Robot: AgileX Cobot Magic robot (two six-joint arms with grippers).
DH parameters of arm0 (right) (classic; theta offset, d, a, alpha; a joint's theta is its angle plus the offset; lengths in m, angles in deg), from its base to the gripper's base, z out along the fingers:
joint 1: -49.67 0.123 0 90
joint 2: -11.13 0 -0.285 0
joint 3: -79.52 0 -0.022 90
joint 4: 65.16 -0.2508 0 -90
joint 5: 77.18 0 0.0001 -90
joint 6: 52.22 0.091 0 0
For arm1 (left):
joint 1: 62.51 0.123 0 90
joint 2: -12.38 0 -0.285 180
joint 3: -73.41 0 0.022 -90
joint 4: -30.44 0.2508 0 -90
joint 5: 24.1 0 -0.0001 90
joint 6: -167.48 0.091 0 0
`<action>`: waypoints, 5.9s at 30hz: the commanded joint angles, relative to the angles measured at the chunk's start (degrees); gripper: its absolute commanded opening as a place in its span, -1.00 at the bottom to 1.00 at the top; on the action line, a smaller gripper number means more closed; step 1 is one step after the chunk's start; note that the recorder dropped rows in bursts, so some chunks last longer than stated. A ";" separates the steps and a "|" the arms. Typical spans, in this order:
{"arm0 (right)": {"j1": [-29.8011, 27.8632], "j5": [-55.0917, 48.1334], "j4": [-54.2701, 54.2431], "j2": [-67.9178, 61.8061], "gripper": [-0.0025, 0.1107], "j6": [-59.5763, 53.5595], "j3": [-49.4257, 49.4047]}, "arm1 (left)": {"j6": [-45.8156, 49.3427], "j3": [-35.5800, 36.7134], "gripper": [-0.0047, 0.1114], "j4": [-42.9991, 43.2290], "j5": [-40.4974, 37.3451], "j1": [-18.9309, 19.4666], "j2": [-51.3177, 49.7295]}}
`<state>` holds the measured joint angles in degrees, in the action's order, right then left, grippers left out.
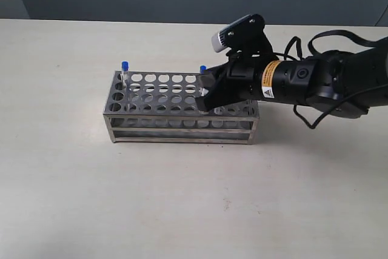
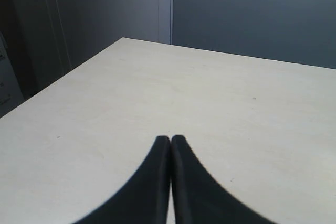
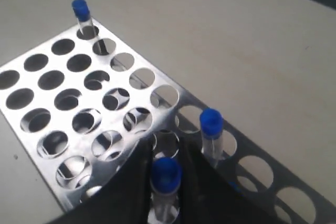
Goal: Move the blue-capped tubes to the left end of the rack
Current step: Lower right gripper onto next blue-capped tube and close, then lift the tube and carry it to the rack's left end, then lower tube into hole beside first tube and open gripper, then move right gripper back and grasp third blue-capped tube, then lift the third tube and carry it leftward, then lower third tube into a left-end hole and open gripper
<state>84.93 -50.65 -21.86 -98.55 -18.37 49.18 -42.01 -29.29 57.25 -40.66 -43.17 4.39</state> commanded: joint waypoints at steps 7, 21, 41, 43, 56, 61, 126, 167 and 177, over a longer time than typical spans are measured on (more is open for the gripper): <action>0.22 1.20 1.67 7.00 -0.96 -1.06 2.54 | -0.10 -0.08 -0.90 -0.03 -0.14 0.07 0.20; 10.21 1.47 2.74 -1.07 -0.96 -0.84 16.68 | -0.10 -0.08 -0.90 -0.03 -0.14 0.07 0.20; 12.89 -2.39 5.00 -14.39 -0.96 -0.84 26.89 | -0.10 -0.08 -0.90 -0.03 -0.14 0.07 0.20; 12.89 -2.39 5.00 -15.48 -0.96 -0.84 26.89 | -0.10 -0.08 -0.90 -0.03 -0.14 0.07 0.20; 12.89 -3.58 5.23 -17.00 -0.22 -0.71 26.89 | -0.10 -0.08 -0.90 -0.03 -0.14 0.07 0.20; 12.89 -8.91 3.26 -13.56 -0.20 1.37 26.89 | -0.10 -0.08 -0.90 -0.03 -0.14 0.07 0.20; -0.62 -14.60 1.12 2.27 -0.96 -1.33 6.08 | -0.10 -0.08 -0.90 -0.03 -0.13 0.07 0.20; 16.12 -2.57 5.70 -10.10 -0.96 -0.72 20.93 | -0.10 -0.08 -0.90 0.17 -0.03 0.07 0.20; 16.12 -5.29 6.37 -12.17 -0.96 -0.89 23.38 | -0.10 -0.08 -0.90 0.17 -0.03 0.07 0.20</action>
<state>101.10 -52.36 -16.66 -109.88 -19.06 71.67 -42.01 -29.29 57.25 -40.66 -43.17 4.39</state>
